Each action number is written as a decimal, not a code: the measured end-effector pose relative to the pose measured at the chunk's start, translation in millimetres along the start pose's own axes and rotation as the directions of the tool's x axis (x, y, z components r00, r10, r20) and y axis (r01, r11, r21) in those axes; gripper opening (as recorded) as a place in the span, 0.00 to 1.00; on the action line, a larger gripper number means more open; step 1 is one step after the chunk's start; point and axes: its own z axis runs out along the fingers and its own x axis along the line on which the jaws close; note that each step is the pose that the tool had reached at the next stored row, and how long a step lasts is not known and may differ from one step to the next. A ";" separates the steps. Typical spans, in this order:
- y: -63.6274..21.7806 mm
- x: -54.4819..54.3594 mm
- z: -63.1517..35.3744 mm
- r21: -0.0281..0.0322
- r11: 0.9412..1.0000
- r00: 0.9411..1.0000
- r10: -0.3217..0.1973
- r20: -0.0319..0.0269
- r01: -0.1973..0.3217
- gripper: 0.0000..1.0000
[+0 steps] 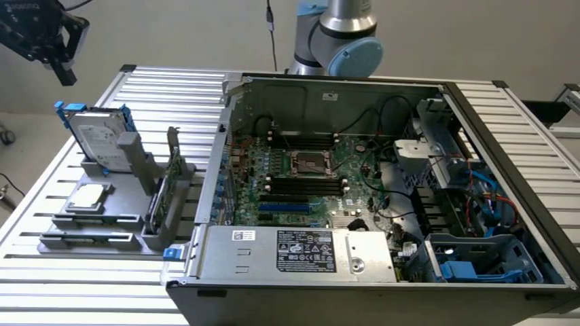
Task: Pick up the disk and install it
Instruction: 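Pick up the disk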
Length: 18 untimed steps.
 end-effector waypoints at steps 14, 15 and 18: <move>0.1 1.1 0.3 -0.076 0.996 0.999 -0.045 0.015 0.046 0.11; 0.2 1.1 0.3 -0.090 0.994 0.998 -0.052 0.018 0.054 0.11; 0.1 1.1 0.3 -0.125 0.989 0.997 -0.079 0.026 0.082 0.11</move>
